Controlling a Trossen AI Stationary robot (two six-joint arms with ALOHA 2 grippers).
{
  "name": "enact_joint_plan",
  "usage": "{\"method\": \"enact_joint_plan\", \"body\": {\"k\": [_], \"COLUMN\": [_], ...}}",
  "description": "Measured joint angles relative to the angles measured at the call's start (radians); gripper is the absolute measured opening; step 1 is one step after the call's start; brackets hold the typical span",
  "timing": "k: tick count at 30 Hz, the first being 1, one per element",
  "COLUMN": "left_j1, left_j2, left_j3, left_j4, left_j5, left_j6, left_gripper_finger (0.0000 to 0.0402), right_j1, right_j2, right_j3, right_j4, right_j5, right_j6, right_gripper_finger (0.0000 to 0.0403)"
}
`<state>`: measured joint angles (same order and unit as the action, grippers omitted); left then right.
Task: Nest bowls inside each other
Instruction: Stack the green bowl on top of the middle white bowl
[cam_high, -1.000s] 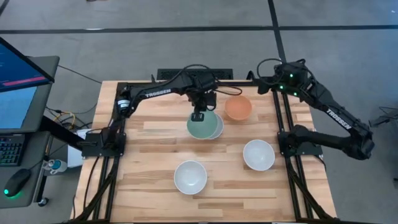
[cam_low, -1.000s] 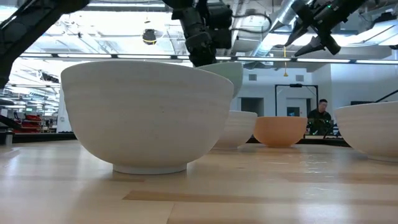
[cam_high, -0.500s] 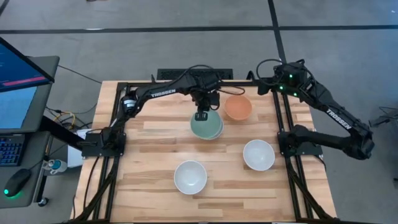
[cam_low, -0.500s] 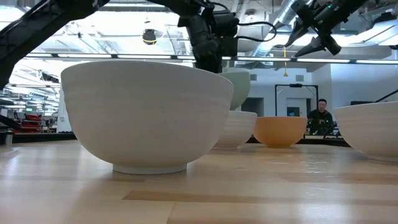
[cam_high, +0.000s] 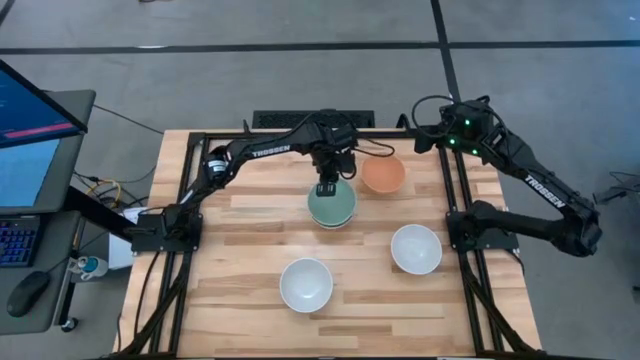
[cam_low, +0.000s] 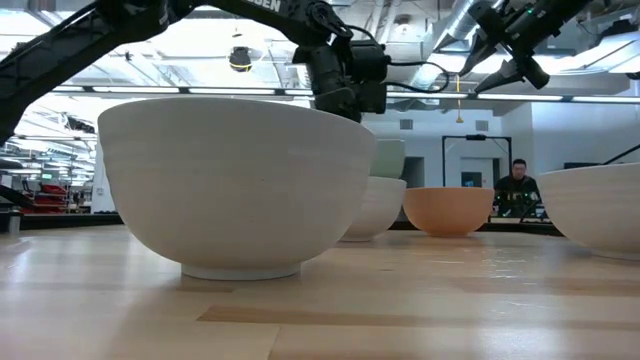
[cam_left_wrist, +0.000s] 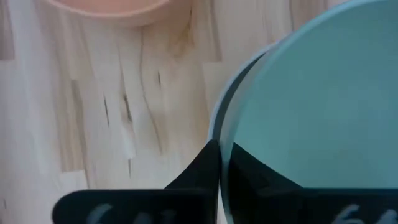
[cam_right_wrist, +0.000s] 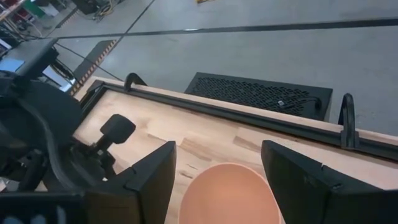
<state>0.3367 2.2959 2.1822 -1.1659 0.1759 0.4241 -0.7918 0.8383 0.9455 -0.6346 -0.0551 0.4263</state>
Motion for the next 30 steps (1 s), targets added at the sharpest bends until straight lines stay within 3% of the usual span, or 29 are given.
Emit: {"method": "enact_joint_plan", "body": {"k": [5,17,30], "left_j1": [0.002,-0.018,-0.044], "left_j2": [-0.001,-0.001,-0.017], "left_j3": [-0.013,-0.022,-0.023], "left_j4": [-0.115,-0.086,-0.150], "left_j5": [0.021,-0.012,-0.019], "left_j6": [-0.015,-0.056,-0.064], "left_gripper_finger": [0.0017,0.0027,0.0156], "right_j1": [0.000,-0.001,-0.001], "right_j2": [0.000,0.000,0.000], "right_j3": [0.000,0.000,0.000], "right_j4": [0.000,-0.001,-0.046], "right_j5": [0.000,0.002,0.034], "right_j6": [0.000,0.001,-0.004], "right_gripper_finger": [0.0260,0.0260,0.0260]}}
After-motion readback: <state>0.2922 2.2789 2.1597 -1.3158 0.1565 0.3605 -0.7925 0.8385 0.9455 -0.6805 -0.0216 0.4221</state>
